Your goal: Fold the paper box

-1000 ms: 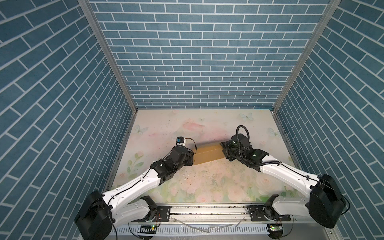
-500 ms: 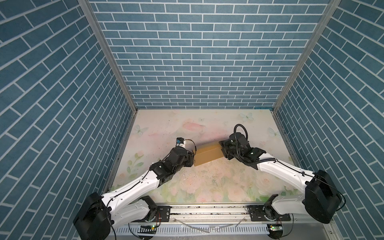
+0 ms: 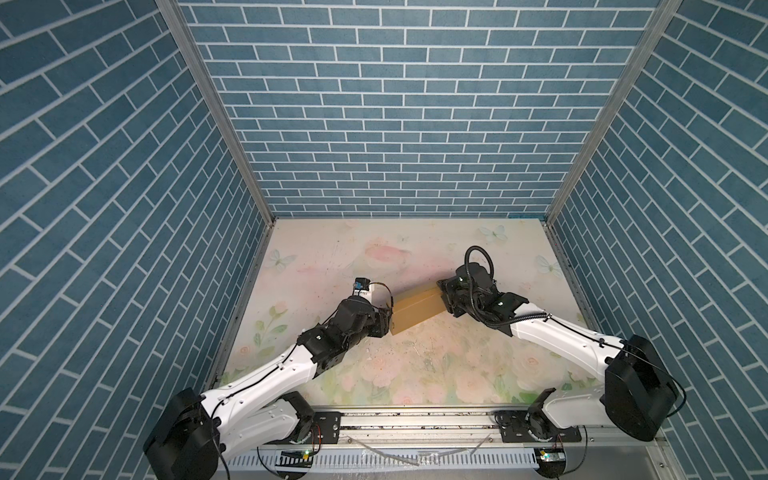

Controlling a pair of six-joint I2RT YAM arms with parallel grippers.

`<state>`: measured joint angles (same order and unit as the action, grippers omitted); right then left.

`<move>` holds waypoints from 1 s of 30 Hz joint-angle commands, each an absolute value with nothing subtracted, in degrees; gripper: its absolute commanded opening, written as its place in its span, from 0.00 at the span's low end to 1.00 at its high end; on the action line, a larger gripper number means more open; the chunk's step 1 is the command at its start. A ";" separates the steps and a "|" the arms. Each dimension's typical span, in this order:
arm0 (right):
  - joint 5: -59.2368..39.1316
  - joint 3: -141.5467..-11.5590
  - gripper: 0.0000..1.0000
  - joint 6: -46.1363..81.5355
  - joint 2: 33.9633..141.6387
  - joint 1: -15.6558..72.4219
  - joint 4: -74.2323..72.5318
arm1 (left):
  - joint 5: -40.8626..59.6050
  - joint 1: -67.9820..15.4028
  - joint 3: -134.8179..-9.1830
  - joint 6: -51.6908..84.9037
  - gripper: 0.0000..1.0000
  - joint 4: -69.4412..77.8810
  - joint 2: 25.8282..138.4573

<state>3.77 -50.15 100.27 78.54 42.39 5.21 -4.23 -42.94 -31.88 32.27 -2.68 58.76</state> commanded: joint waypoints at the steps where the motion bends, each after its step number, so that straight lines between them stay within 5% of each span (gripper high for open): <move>1: 3.91 -52.22 0.46 101.25 79.85 43.07 7.30 | -3.92 -42.98 -30.88 30.87 0.62 -2.90 57.43; 30: 3.54 -53.35 0.47 101.03 82.00 43.71 6.24 | -2.30 -41.35 -31.42 31.14 0.74 -4.45 48.53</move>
